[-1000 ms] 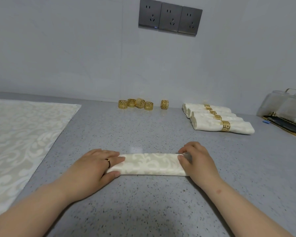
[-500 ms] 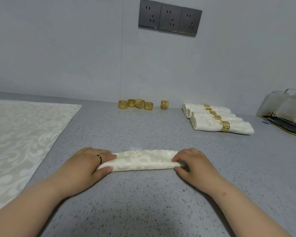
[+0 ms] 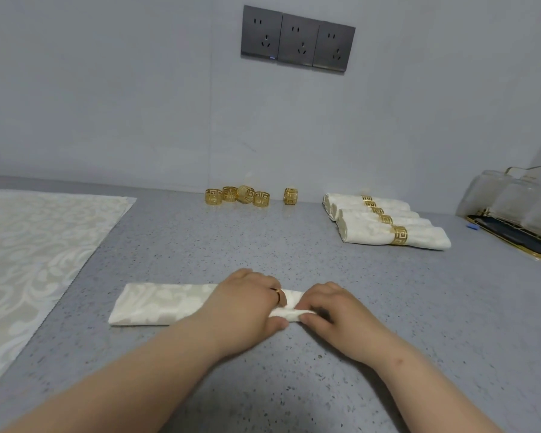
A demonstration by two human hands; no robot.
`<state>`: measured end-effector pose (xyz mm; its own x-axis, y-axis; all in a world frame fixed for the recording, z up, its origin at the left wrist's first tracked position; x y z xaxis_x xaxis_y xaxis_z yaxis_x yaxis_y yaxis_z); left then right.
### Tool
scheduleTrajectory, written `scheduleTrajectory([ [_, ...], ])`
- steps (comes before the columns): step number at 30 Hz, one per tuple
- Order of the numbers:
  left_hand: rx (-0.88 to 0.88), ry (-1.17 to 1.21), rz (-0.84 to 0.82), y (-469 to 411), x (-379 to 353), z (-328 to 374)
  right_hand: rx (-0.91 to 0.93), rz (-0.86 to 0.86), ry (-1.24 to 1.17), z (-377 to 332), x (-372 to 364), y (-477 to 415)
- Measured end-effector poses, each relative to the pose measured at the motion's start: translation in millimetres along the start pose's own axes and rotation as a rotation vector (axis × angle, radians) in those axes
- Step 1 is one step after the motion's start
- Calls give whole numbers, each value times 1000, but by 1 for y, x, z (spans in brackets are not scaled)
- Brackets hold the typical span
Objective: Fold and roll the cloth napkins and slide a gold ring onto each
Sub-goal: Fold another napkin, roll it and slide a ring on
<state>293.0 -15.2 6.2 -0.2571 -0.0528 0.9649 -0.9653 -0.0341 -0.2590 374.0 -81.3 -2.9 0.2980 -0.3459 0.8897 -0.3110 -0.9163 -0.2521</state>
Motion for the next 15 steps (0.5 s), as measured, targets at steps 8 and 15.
scheduleTrajectory([
  [8,119,250,38,-7,-17,-6,-245,-144,-378,17,-7,-2],
  [15,167,226,135,-4,-13,-7,-326,0,-423,18,-2,-4],
])
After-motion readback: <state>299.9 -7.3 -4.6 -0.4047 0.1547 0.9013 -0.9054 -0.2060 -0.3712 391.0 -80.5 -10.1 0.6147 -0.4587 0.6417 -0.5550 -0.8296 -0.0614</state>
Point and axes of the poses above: each hand's wrist, its own y-axis away from the middle knuckle, its own x-axis out of the back of the hand, z = x × y, the point moved 7 cm from there along -y, towards the middle knuckle, and after that the axes turned 9 degrees about -x, right-handed, at the moved point
